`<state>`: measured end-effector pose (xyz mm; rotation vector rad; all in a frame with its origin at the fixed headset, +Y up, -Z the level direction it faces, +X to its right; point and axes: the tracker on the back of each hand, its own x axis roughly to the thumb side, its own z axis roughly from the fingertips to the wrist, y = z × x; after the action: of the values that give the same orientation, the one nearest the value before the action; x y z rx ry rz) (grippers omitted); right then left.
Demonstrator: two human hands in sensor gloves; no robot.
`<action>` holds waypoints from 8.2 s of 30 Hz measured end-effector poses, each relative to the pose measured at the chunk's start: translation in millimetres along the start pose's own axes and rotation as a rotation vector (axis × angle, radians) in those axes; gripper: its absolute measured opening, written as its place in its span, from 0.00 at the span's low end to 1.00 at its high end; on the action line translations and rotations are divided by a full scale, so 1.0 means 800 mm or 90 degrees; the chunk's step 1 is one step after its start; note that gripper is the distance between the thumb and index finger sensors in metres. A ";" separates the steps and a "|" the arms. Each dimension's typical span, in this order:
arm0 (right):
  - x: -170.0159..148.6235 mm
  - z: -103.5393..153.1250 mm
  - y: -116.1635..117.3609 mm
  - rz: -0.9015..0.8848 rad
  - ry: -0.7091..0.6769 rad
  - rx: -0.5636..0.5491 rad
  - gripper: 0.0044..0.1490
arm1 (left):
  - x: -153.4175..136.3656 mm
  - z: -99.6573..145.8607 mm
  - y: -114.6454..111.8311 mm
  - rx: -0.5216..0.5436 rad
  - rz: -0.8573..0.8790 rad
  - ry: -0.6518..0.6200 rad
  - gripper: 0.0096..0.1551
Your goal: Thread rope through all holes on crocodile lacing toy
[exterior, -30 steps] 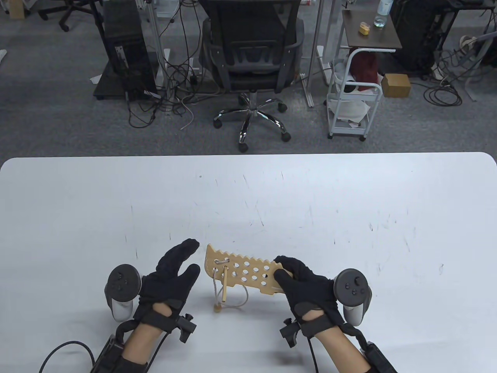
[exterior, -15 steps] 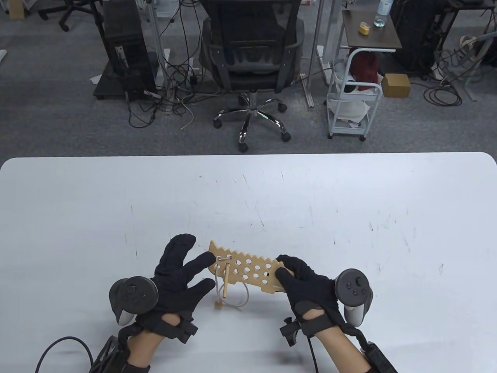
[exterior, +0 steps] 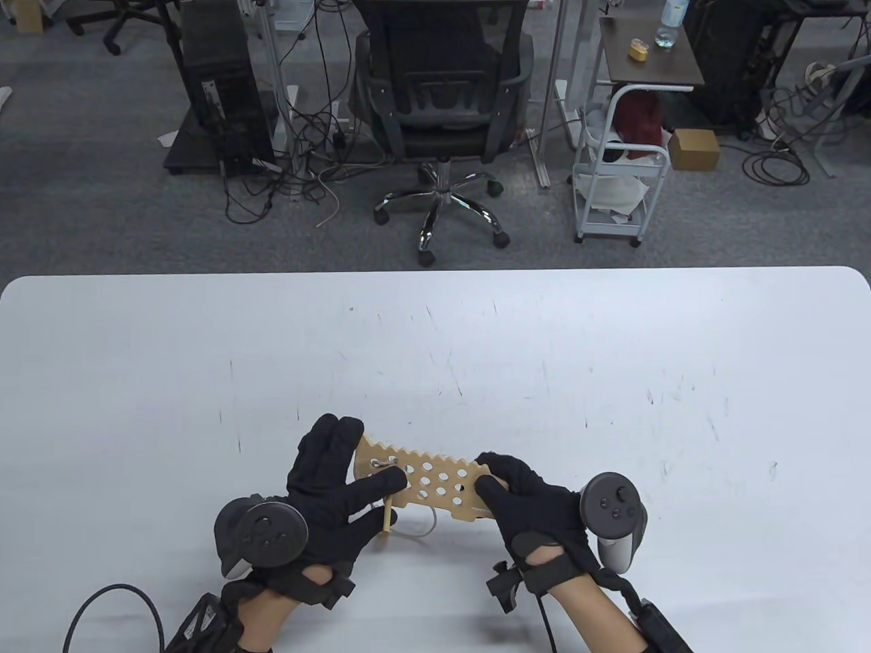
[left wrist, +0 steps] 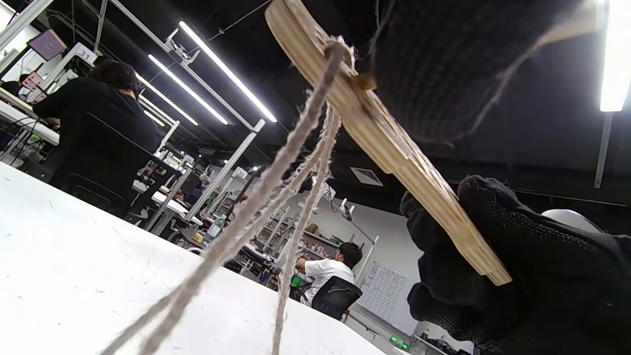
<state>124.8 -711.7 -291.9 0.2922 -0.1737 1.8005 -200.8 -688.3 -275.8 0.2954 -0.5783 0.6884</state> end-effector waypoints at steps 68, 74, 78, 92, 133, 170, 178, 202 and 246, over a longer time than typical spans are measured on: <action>-0.044 -0.023 -0.056 0.025 0.108 -0.110 0.29 | -0.058 0.009 0.055 0.148 0.022 0.170 0.24; -0.050 -0.027 -0.066 0.026 0.127 -0.122 0.30 | -0.064 0.011 0.065 0.166 0.030 0.181 0.24; -0.055 -0.029 -0.071 0.036 0.137 -0.131 0.30 | -0.069 0.012 0.071 0.181 0.037 0.190 0.24; -0.076 -0.036 -0.090 0.056 0.178 -0.168 0.29 | -0.082 0.018 0.089 0.222 0.057 0.216 0.24; -0.092 -0.028 -0.144 0.087 0.199 -0.349 0.30 | -0.112 0.046 0.141 0.348 0.126 0.281 0.25; -0.061 -0.029 -0.114 0.087 0.112 -0.301 0.29 | -0.105 0.029 0.118 0.266 0.114 0.252 0.30; -0.047 -0.026 -0.096 0.076 0.083 -0.263 0.29 | -0.101 0.021 0.103 0.210 0.112 0.237 0.32; -0.022 -0.018 -0.055 0.080 0.020 -0.168 0.29 | -0.063 -0.005 0.045 -0.015 0.105 0.157 0.26; 0.000 0.000 -0.007 0.106 -0.048 -0.067 0.30 | -0.025 -0.008 0.011 -0.040 0.055 0.105 0.24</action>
<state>130.4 -710.3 -292.1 0.2774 -0.3532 1.9390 -217.2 -689.2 -292.2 0.1544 -0.4559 0.7683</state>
